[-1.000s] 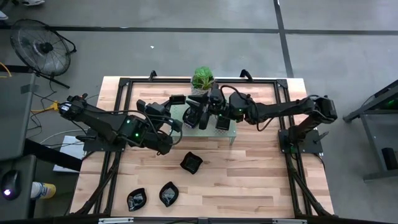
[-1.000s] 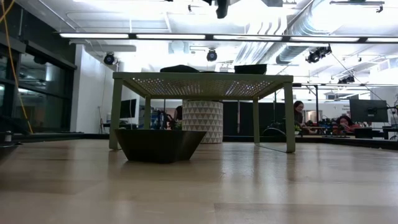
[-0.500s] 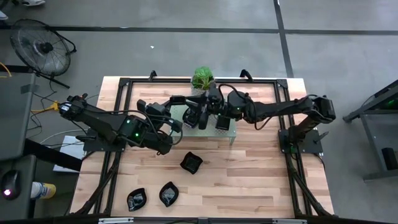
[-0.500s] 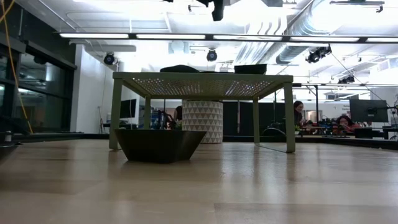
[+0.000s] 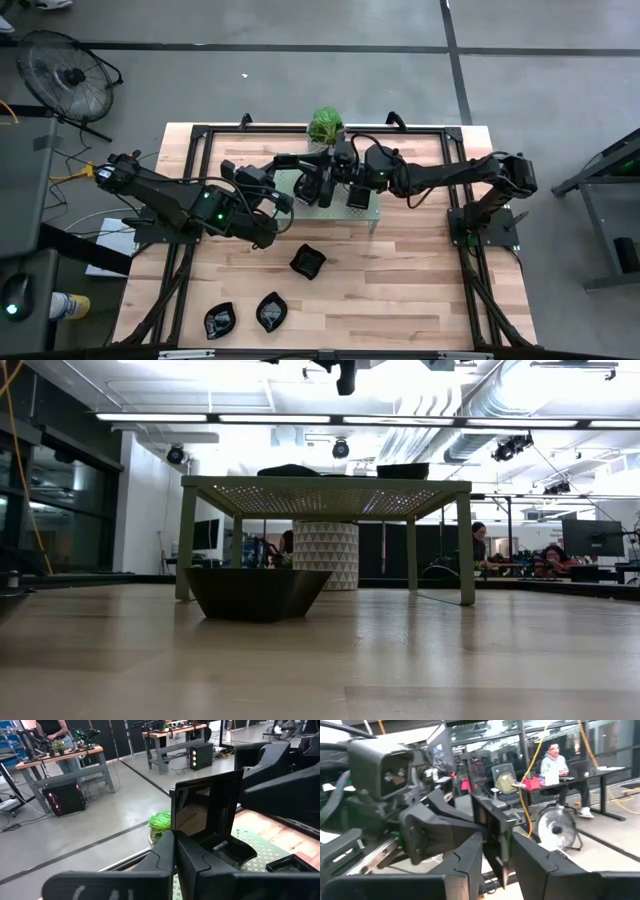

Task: Pick & Place Mini shaped plates
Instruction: Stack the black square plate on the other black square plate on the shelf

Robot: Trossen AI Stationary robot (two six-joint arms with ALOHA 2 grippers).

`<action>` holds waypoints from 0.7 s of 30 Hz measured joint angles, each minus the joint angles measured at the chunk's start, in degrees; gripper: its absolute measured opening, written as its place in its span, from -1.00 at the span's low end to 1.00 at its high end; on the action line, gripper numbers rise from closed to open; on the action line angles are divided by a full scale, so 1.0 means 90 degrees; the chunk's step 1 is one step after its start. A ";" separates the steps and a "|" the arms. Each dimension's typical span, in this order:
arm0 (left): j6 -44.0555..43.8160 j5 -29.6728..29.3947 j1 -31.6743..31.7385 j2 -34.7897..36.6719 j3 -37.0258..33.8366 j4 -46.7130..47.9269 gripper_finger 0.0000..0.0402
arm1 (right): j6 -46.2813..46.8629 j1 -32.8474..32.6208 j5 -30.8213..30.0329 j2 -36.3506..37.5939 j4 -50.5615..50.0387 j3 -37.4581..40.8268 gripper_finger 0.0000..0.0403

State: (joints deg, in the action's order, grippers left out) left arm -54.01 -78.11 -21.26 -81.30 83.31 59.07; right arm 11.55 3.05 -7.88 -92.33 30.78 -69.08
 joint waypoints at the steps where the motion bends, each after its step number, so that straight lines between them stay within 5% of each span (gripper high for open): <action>1: 0.0000 0.0000 0.0000 0.0000 0.0000 0.0000 -1.00 | 0.0000 0.0000 -0.0067 0.0000 0.0019 0.0001 -0.54; 13: 0.0130 0.0055 0.0000 0.0000 0.0000 -0.0025 -1.00 | -0.0003 0.0057 -0.0013 0.0000 0.0016 0.0002 -0.96; 21: 0.0139 0.0068 -0.0002 0.0000 0.0000 -0.0053 -0.97 | -0.0005 0.0056 -0.0013 0.0000 0.0022 0.0002 -0.98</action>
State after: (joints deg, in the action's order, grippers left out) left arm -52.75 -77.49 -21.28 -81.30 83.31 58.59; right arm 11.51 3.55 -8.00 -92.33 30.98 -69.06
